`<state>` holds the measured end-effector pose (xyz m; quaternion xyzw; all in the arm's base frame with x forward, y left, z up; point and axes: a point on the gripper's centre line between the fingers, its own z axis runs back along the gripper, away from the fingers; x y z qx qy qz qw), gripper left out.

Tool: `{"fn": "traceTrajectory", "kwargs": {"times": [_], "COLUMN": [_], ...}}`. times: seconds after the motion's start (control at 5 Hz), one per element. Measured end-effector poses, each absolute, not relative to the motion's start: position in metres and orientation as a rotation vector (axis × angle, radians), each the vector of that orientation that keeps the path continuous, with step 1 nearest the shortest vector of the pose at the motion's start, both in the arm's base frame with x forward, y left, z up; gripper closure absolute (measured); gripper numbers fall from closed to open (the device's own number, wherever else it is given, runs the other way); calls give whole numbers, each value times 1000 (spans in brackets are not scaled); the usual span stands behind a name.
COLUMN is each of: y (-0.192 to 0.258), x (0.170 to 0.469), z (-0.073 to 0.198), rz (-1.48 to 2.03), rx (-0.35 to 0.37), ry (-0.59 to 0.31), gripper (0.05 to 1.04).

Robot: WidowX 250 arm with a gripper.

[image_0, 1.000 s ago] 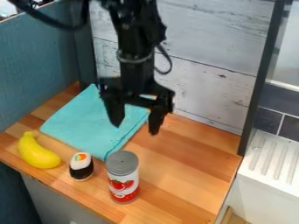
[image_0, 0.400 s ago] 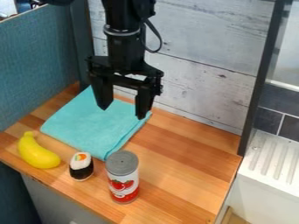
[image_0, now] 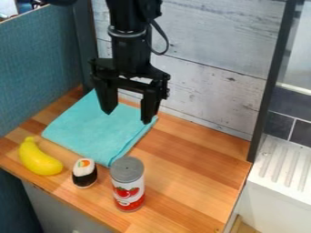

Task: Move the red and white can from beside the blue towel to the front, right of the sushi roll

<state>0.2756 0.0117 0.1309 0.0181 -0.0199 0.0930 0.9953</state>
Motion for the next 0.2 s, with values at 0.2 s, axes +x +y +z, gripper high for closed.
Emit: {"fn": "traceTrajectory", "kwargs": {"times": [0.2], "y": [11], "x": [275], "z": [131], "rz": [184], "rx": [38], "ry": [-38], "gripper": [83]}}
